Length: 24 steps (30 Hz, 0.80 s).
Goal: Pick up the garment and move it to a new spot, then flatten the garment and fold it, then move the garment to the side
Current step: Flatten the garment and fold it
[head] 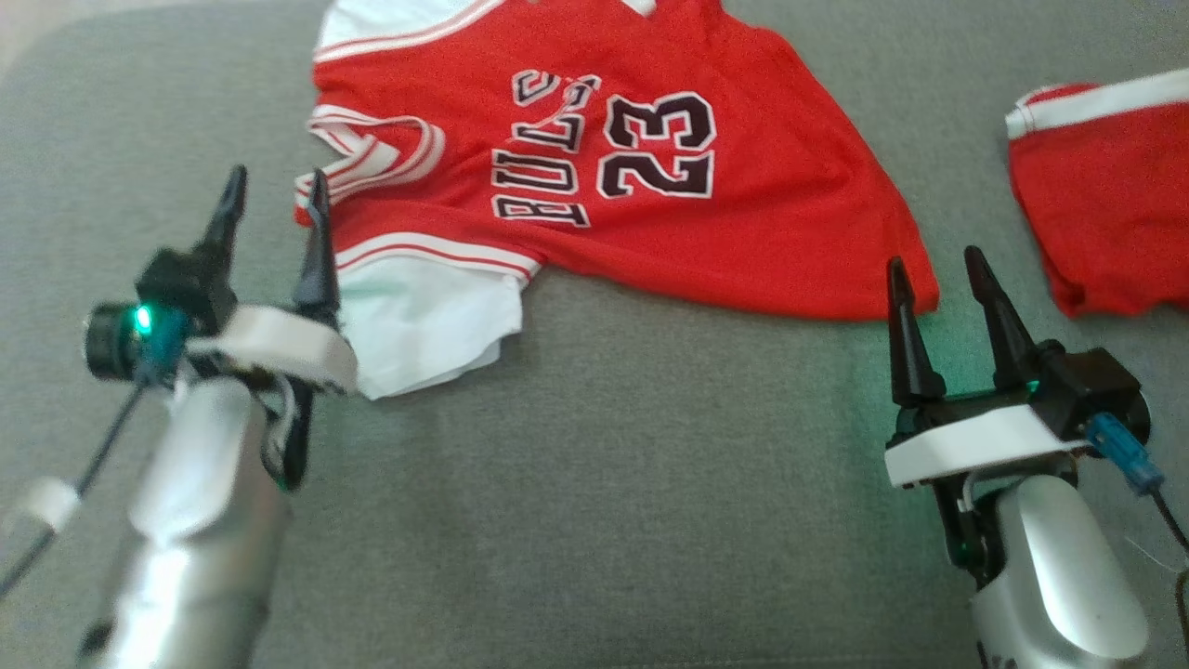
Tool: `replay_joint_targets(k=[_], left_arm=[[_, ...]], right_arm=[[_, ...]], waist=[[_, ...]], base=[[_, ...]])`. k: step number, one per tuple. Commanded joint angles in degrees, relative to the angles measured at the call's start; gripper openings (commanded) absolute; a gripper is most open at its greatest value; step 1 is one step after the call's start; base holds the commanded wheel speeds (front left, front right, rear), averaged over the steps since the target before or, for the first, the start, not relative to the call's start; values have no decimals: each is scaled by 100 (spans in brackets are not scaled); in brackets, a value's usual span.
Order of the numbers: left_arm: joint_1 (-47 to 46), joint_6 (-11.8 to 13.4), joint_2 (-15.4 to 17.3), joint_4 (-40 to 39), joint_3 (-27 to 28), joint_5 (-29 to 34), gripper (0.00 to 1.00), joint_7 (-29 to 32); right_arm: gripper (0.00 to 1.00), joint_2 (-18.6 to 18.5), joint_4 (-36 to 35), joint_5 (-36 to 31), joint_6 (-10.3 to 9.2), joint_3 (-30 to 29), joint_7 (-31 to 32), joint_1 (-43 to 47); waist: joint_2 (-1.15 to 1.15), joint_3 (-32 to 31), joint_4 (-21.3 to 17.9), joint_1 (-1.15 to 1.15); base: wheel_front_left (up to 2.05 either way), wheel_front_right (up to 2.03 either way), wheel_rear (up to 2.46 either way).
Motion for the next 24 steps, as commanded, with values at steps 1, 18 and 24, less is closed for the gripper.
replay_joint_targets(k=[1,18,24], left_arm=[[227,47,120,-406,249,38,100,-61],[2194,197,-363,-2308,340,243,100,-22],[1826,-24,-250,-1790,137,256,100,473]], right_arm=[[100,-21,-138,29,-4,70,-84,-35],[100,-21,-212,193,-4,85,-117,260],[100,-21,-307,200,-4,117,-118,176]], waist=[[0,-219,201,0],[0,-511,528,0],[0,-233,332,0]], base=[[0,0,0],[0,0,0],[0,0,0]])
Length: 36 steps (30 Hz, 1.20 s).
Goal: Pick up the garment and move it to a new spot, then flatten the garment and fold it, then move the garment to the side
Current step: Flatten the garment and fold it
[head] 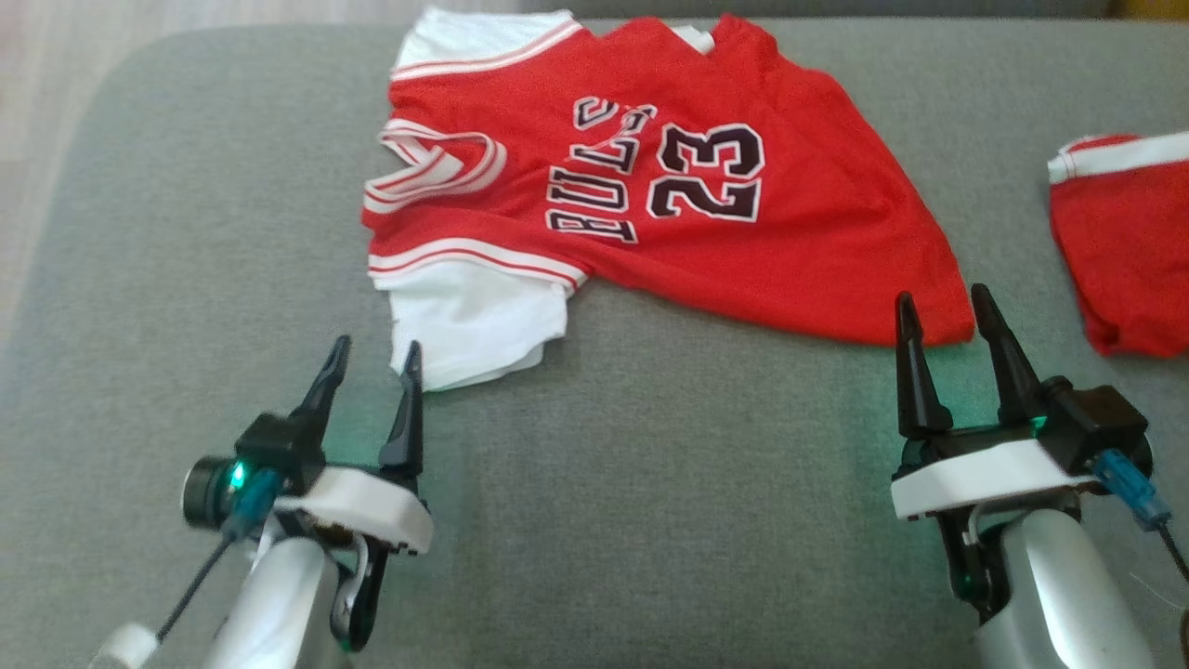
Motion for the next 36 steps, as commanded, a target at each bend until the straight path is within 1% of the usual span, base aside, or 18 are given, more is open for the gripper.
replay_joint_targets(k=[1,6,9,13,14,15,16,20,22,26,28,29,33,36], left_arm=[[-347,-39,146,-39,126,59,100,47],[-659,-120,217,562,40,59,100,378],[-870,132,282,1000,119,111,100,515],[-1009,26,287,1305,43,86,100,624],[-1024,-20,288,1363,20,69,57,671],[-1041,-60,282,1402,10,43,21,696],[-1053,-89,277,1430,-1,25,0,706],[-1043,-140,234,1422,6,-61,0,536],[-1008,-136,204,1343,41,-111,0,332],[-913,-66,163,1038,142,-174,0,-195],[-854,48,131,824,181,-131,0,-383],[-854,48,131,824,181,-131,0,-383],[-679,168,24,308,217,-79,0,-518],[-539,206,-8,-95,254,-41,0,-539]], right_arm=[[100,-21,-226,25,-4,144,-62,-202],[100,-21,-280,17,-4,95,-63,-243],[100,-21,-294,12,-4,86,-63,-266],[100,-21,-296,-20,-4,90,-63,-264],[100,-21,-293,-29,-4,82,-63,-261],[100,-21,-288,-37,-4,71,-63,-258],[100,-21,-282,-43,-4,57,-63,-257],[100,-21,-215,-54,-4,24,-63,-257],[100,-21,-133,-77,-4,1,-63,-248],[100,-21,110,-89,-4,-154,-56,-213],[100,-21,264,-48,-4,-221,-12,-161],[100,-21,264,-48,-4,-221,-12,-161],[100,-21,515,-83,-4,-404,62,-93],[100,-21,683,90,-4,-558,67,-159]], waist=[[0,145,-117,0],[0,373,-261,0],[0,486,-336,0],[0,532,-357,0],[0,533,-358,0],[0,531,-355,0],[0,525,-351,0],[0,441,-331,0],[0,370,-326,0],[0,192,-282,0],[0,94,-215,0],[0,94,-215,0],[0,-18,-69,0],[0,-61,22,0]], base=[[0,0,0],[0,0,0],[0,0,0],[0,0,0],[0,0,0],[0,0,0],[0,0,0],[0,0,0],[0,0,0],[0,0,0],[0,0,0],[0,0,0],[0,0,0],[0,0,0]])
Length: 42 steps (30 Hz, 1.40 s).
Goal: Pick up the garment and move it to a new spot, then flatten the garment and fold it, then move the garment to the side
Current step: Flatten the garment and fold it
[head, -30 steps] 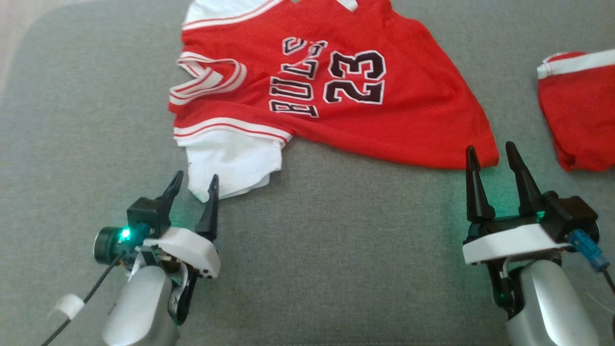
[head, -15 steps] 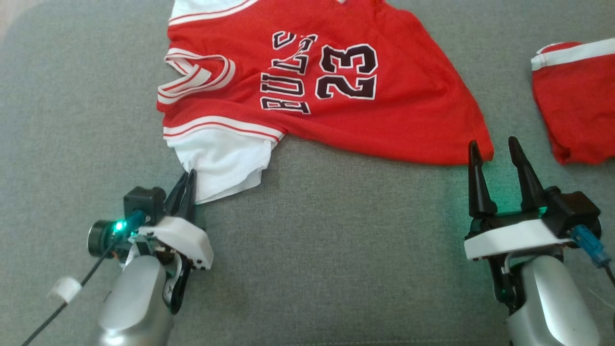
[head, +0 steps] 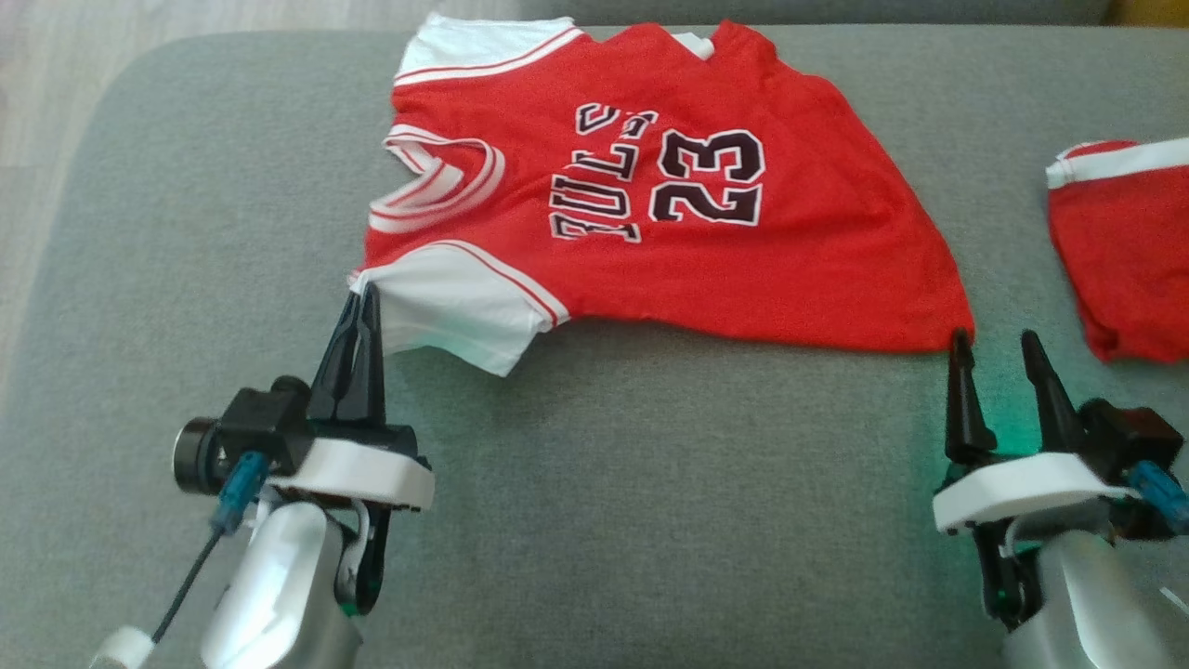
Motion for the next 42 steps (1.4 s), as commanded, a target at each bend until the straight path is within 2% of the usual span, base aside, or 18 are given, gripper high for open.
replay_joint_targets(k=[1,3,8,16,20,21,22,23,27,31,35,36,42], left_arm=[[-93,28,78,-239,242,51,0,-67],[24,-25,94,-588,234,119,0,-69],[153,-55,78,-857,235,155,0,-71],[170,-134,6,-970,108,225,0,-71],[127,-166,3,-975,149,219,0,-72],[122,-170,7,-973,164,220,0,-72],[121,-167,9,-967,181,220,0,-72],[128,-158,11,-957,204,216,0,-72],[182,-159,26,-968,434,38,0,-72],[144,-218,99,-1105,637,-93,0,-72],[-19,-248,178,-1376,787,-190,0,-69],[-19,-248,178,-1376,787,-190,0,-69],[-540,-238,235,-1939,1030,-453,0,25]], right_arm=[[100,-23,-110,29,-4,93,3,-99],[100,-23,220,71,-4,-27,128,-258],[100,-23,882,-80,-4,4,273,-648],[100,-23,1859,-411,-4,-286,464,-1167],[100,-23,2259,-474,-4,-234,514,-1319],[73,-23,2331,-479,-4,-222,494,-1350],[26,-23,2395,-462,-4,-199,460,-1380],[0,-23,2440,-438,-4,-147,403,-1411],[0,-23,2393,-31,-4,253,63,-1534],[0,-23,1974,222,-4,450,-85,-1561],[0,-23,1234,431,-4,715,-128,-1648],[0,-23,1234,431,-4,715,-128,-1648],[0,-23,-45,224,-4,879,-134,-1851]], waist=[[0,-22,42,1],[0,-26,119,1],[0,17,186,1],[0,108,300,1],[0,125,324,1],[0,120,322,1],[0,109,318,1],[0,86,307,1],[0,-81,200,1],[0,-276,76,1],[0,-486,-47,1],[0,-486,-47,1],[0,-835,-212,1]], base=[[0,0,0],[0,0,0],[0,0,0],[0,0,0],[0,0,0],[0,0,0],[0,0,0],[0,0,0],[0,0,0],[0,0,0],[0,0,0],[0,0,0],[0,0,0]])
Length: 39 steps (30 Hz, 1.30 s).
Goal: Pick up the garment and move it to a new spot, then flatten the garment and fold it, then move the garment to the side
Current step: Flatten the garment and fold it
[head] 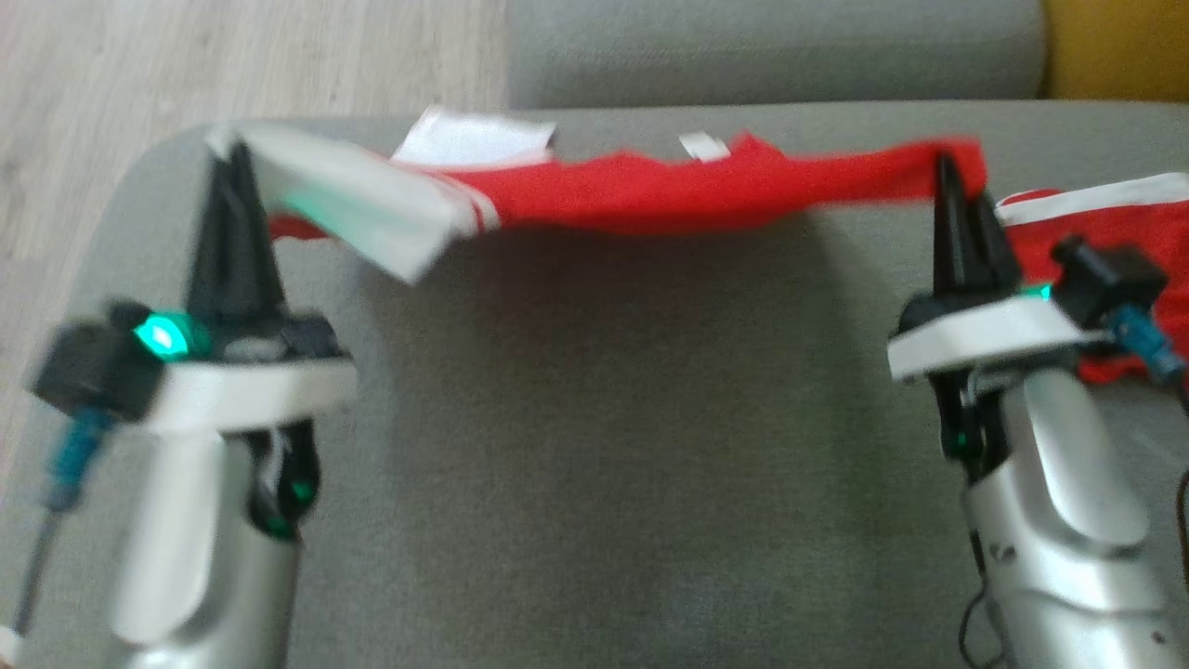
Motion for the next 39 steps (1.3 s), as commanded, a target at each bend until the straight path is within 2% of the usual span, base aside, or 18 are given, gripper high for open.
replay_joint_targets(k=[1,7,11,15,18,21,25,29,32,35,37,38,39], left_arm=[[-370,9,147,-311,277,-52,0,19],[-499,143,120,-1431,599,-508,0,354],[-340,315,88,-2418,869,-999,0,847],[-325,520,189,-3219,1109,-1336,0,1395],[-550,535,315,-3326,1083,-1551,0,1816],[-1027,502,484,-2866,1004,-1585,0,2092],[-2125,295,805,-1723,844,-1448,0,2240],[-3594,76,1117,-163,663,-1075,0,2038],[-4746,-12,1265,1052,600,-828,0,1695],[-5745,23,1350,2083,605,-601,0,1145],[-6228,9,1352,2633,568,-494,0,796],[-6228,9,1352,2633,568,-494,0,796],[-6401,-21,1332,2862,536,-460,0,635]], right_arm=[[0,4,-329,-60,-4,175,-36,-345],[0,-231,-1616,-148,-4,229,440,-278],[0,-387,-2586,-50,-4,172,862,19],[0,-442,-3496,-17,-4,43,1357,373],[0,-454,-3976,-55,-4,-47,1753,480],[0,-534,-4109,-81,-4,-69,2070,234],[0,-774,-3554,34,-4,66,2358,-750],[0,-999,-2180,166,-4,473,2350,-2354],[0,-977,-929,168,-4,740,2045,-3662],[0,-910,247,-51,-4,846,1464,-4782],[0,-820,953,-248,-4,692,1051,-5292],[0,-820,953,-248,-4,692,1051,-5292],[0,-791,1269,-408,-4,570,852,-5471]], waist=[[0,-124,-88,0],[0,-292,-212,0],[0,-251,-243,0],[0,-87,-232,0],[0,132,-187,0],[0,479,-166,0],[0,1079,-169,0],[0,1654,-207,0],[0,1960,-233,0],[0,2101,-228,0],[0,2118,-210,0],[0,2118,-210,0],[0,2115,-194,0]], base=[[0,0,0],[0,0,0],[0,0,0],[0,0,0],[0,0,0],[0,0,0],[0,0,0],[0,0,0],[0,0,0],[0,0,0],[0,0,0],[0,0,0],[0,0,0]])
